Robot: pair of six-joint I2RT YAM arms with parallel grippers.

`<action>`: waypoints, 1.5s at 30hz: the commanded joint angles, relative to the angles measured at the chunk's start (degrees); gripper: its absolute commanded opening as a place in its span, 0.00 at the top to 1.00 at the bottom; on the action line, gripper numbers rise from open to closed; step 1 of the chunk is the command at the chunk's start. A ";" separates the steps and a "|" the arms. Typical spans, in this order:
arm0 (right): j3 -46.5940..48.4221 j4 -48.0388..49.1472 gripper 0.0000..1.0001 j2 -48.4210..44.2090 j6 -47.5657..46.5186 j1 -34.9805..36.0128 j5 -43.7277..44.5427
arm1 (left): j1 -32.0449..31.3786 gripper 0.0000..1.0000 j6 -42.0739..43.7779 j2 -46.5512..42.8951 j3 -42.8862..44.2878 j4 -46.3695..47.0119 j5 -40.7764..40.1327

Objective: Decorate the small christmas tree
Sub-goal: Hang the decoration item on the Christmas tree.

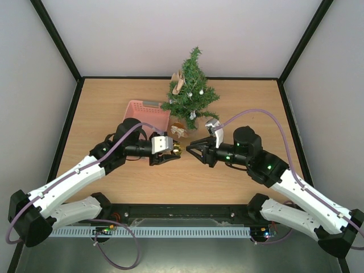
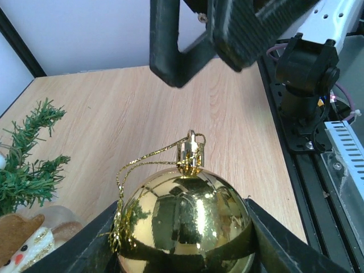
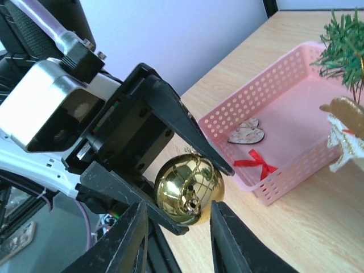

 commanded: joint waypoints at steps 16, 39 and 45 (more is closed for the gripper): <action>0.46 7.16 0.70 3.92 11.88 0.31 -1.81 | -0.14 0.59 4.45 -2.73 1.34 -2.86 7.36; -5.53 13.89 0.79 3.50 18.54 0.31 -7.21 | -0.23 0.60 4.96 -2.90 1.60 -3.46 8.67; -7.30 16.24 0.86 3.10 17.50 0.29 -8.47 | -0.27 0.60 4.88 -2.87 1.43 -3.38 9.02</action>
